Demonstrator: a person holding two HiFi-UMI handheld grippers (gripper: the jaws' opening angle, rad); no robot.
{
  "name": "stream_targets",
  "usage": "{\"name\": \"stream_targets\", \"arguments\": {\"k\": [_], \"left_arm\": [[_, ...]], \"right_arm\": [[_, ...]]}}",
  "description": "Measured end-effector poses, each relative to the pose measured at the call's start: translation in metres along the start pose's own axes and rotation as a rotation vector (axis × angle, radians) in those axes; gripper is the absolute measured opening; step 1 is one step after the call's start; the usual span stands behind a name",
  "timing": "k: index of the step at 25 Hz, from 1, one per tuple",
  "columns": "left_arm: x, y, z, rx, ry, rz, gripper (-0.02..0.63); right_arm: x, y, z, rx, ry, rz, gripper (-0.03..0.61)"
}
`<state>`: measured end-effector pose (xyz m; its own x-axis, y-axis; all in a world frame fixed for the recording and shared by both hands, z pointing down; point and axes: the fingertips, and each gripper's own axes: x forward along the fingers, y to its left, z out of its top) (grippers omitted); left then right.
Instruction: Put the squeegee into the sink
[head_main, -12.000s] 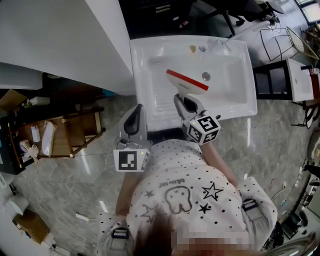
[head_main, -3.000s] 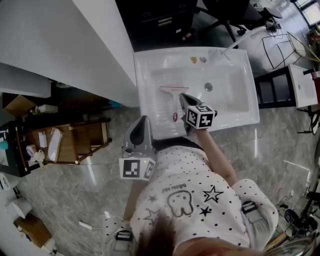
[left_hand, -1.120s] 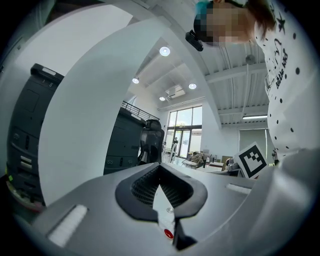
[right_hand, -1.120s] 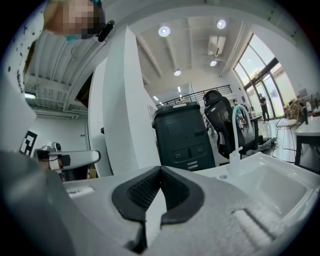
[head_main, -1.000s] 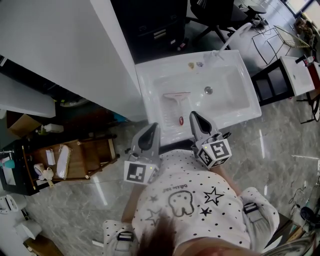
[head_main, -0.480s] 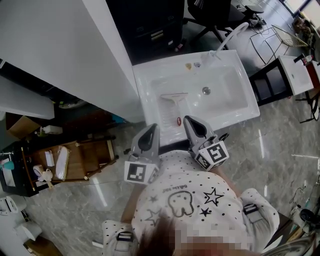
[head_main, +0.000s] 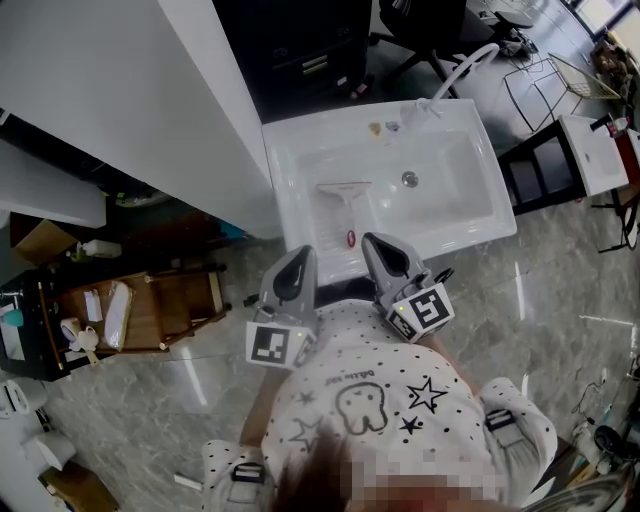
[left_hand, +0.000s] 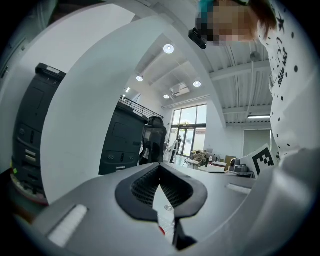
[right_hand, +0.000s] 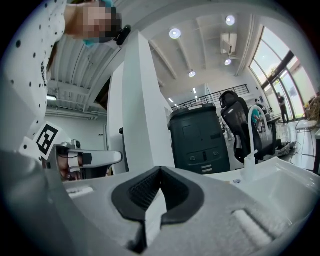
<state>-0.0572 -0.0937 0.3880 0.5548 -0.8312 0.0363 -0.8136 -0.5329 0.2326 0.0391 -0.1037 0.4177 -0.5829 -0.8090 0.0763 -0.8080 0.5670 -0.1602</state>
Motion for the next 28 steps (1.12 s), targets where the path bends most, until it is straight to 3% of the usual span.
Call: {"name": "stream_targets", "arguments": {"k": [22,28], "left_arm": [[-0.010,-0.091,-0.026,-0.009,0.025,0.003,-0.005],[-0.018,-0.098,-0.026,0.001,0.022,0.008,-0.005]], "right_arm": [[-0.082,-0.028,-0.013,0.027,0.094,-0.003,-0.006],[-0.092,-0.030,-0.014,0.051,0.089,-0.012,-0.006]]}}
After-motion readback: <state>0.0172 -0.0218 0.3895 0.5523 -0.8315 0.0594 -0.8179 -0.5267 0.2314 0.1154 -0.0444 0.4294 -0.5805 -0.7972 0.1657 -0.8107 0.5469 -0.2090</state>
